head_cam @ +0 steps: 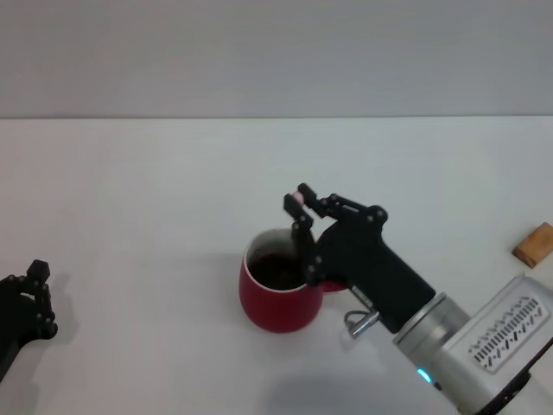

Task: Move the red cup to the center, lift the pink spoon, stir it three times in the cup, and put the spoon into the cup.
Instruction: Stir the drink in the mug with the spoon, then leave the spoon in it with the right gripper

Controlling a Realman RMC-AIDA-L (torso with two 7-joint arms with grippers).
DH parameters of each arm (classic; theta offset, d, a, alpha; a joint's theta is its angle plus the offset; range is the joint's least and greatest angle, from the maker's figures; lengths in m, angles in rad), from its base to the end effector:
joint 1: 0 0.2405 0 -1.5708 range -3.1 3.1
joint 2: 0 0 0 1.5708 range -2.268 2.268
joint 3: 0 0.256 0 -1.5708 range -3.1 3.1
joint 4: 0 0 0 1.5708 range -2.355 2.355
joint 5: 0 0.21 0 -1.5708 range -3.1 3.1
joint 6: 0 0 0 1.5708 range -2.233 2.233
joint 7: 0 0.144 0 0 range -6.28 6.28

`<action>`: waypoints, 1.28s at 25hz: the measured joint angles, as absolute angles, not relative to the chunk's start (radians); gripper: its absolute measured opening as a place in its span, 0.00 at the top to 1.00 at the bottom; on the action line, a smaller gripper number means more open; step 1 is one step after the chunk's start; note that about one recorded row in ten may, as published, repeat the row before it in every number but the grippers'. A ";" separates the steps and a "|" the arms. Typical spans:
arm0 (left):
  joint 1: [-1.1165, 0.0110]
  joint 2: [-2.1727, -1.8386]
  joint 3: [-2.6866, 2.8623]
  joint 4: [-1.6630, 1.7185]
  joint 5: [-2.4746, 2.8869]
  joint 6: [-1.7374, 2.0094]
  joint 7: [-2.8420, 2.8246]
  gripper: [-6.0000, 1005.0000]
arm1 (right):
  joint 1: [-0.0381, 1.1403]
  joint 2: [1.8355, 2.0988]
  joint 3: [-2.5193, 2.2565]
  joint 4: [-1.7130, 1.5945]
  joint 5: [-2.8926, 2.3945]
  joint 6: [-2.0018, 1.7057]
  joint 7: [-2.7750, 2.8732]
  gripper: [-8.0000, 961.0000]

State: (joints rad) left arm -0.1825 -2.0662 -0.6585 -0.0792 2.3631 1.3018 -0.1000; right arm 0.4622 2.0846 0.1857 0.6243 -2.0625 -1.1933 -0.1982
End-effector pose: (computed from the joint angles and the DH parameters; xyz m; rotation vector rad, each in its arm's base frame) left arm -0.3859 0.2232 -0.0249 -1.7547 -0.5052 -0.4869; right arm 0.1895 0.2663 -0.1286 -2.0816 0.2537 0.9726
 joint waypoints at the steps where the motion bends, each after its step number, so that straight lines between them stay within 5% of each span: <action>1: -0.181 -2.066 -0.658 -0.080 2.363 1.302 -0.100 1.00 | 0.460 2.084 0.191 0.616 -2.062 -1.193 -0.198 0.96; 16: -0.176 -2.065 -0.658 -0.088 2.364 1.304 -0.101 1.00 | 0.362 2.083 0.160 0.684 -2.104 -1.227 -0.196 0.96; 32: -0.178 -2.062 -0.661 -0.089 2.363 1.306 -0.101 1.00 | 0.477 2.083 0.194 0.633 -2.106 -1.156 -0.084 0.94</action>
State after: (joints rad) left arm -0.1780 -2.0620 -0.6611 -0.0890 2.3635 1.3058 -0.1013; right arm 0.4773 2.0829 0.1942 0.6333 -2.1060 -1.1561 -0.0841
